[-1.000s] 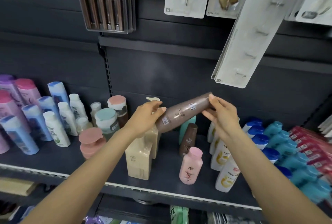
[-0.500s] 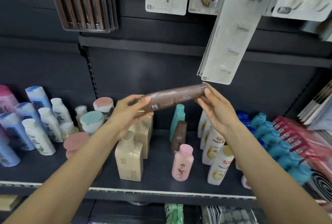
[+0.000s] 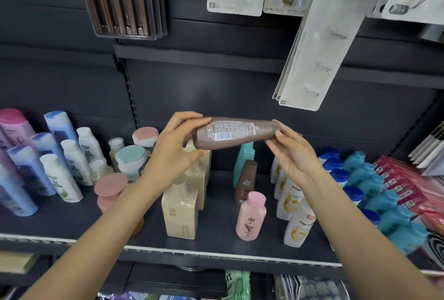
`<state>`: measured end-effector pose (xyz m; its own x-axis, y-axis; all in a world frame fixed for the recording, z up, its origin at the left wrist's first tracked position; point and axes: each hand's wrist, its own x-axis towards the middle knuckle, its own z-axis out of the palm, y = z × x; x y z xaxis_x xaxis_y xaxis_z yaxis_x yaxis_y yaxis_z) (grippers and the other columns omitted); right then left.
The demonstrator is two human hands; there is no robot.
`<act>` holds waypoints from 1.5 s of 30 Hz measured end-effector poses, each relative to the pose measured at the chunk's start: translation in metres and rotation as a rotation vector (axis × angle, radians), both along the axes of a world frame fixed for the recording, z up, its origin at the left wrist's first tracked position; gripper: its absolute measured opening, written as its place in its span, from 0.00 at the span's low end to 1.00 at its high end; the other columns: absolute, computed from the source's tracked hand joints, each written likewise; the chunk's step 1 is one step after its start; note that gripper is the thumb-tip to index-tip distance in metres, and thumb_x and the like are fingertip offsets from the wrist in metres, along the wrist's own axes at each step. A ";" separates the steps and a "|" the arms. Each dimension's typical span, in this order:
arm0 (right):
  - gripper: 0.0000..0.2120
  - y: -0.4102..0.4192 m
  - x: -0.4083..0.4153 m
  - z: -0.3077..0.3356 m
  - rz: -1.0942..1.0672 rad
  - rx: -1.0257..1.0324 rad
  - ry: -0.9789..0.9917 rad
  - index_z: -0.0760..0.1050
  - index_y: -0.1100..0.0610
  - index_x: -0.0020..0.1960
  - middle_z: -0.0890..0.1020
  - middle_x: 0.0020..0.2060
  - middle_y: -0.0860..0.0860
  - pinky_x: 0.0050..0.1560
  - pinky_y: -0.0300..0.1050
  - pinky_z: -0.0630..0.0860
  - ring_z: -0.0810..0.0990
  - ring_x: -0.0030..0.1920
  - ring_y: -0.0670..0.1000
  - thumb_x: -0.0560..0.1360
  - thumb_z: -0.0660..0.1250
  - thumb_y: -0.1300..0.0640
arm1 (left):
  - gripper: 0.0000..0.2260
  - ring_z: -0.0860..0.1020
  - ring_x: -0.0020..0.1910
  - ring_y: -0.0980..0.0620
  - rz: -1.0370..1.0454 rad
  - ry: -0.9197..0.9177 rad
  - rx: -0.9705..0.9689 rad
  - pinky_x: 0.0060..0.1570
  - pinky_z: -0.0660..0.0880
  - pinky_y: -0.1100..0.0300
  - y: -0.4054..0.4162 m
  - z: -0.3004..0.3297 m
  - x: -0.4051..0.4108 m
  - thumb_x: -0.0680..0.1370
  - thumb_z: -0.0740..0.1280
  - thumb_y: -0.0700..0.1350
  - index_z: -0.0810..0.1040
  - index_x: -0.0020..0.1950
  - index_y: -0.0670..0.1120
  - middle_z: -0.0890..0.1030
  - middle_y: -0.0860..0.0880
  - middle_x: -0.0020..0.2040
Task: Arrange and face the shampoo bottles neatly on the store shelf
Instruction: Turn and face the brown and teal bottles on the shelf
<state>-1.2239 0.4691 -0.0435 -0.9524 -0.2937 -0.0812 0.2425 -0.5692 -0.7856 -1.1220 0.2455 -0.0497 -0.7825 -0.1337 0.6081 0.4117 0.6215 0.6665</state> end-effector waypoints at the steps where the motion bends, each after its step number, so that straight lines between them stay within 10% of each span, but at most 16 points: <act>1: 0.15 -0.001 0.001 -0.001 0.003 0.001 -0.002 0.74 0.61 0.63 0.80 0.57 0.56 0.50 0.38 0.80 0.80 0.56 0.50 0.79 0.57 0.69 | 0.29 0.70 0.62 0.65 0.018 0.039 -0.062 0.61 0.68 0.71 0.000 0.000 0.001 0.66 0.75 0.30 0.75 0.63 0.50 0.70 0.58 0.59; 6: 0.14 -0.004 0.006 0.000 0.001 0.022 -0.005 0.75 0.59 0.59 0.80 0.55 0.56 0.49 0.39 0.80 0.80 0.54 0.50 0.79 0.56 0.69 | 0.29 0.69 0.63 0.65 0.019 0.107 -0.155 0.63 0.65 0.72 -0.005 0.002 0.004 0.66 0.75 0.31 0.76 0.63 0.49 0.73 0.55 0.62; 24: 0.12 -0.001 0.007 0.006 0.011 0.168 0.191 0.73 0.57 0.60 0.82 0.49 0.51 0.58 0.46 0.77 0.82 0.53 0.51 0.78 0.63 0.60 | 0.06 0.83 0.37 0.52 -0.079 -0.371 0.630 0.32 0.74 0.66 0.003 -0.010 -0.002 0.79 0.63 0.48 0.80 0.51 0.53 0.83 0.50 0.44; 32: 0.11 -0.005 0.005 0.017 -0.085 0.339 0.317 0.74 0.62 0.58 0.82 0.48 0.55 0.51 0.42 0.80 0.82 0.49 0.50 0.76 0.66 0.60 | 0.09 0.84 0.42 0.44 -0.109 -0.651 0.745 0.39 0.71 0.61 0.007 -0.018 -0.015 0.81 0.59 0.51 0.77 0.54 0.50 0.84 0.46 0.49; 38: 0.13 -0.004 0.003 0.017 -0.247 0.473 0.341 0.76 0.59 0.58 0.81 0.50 0.55 0.46 0.39 0.81 0.81 0.52 0.51 0.75 0.68 0.57 | 0.06 0.82 0.38 0.48 0.063 -0.520 0.504 0.40 0.76 0.58 0.007 -0.026 -0.026 0.79 0.63 0.44 0.80 0.51 0.51 0.82 0.46 0.48; 45: 0.11 -0.003 -0.002 -0.003 -0.297 0.750 0.510 0.77 0.57 0.55 0.79 0.42 0.46 0.42 0.38 0.79 0.78 0.42 0.44 0.73 0.70 0.58 | 0.14 0.74 0.54 0.47 0.286 -0.443 -0.359 0.54 0.73 0.51 -0.014 -0.051 -0.029 0.78 0.64 0.45 0.75 0.64 0.48 0.77 0.48 0.59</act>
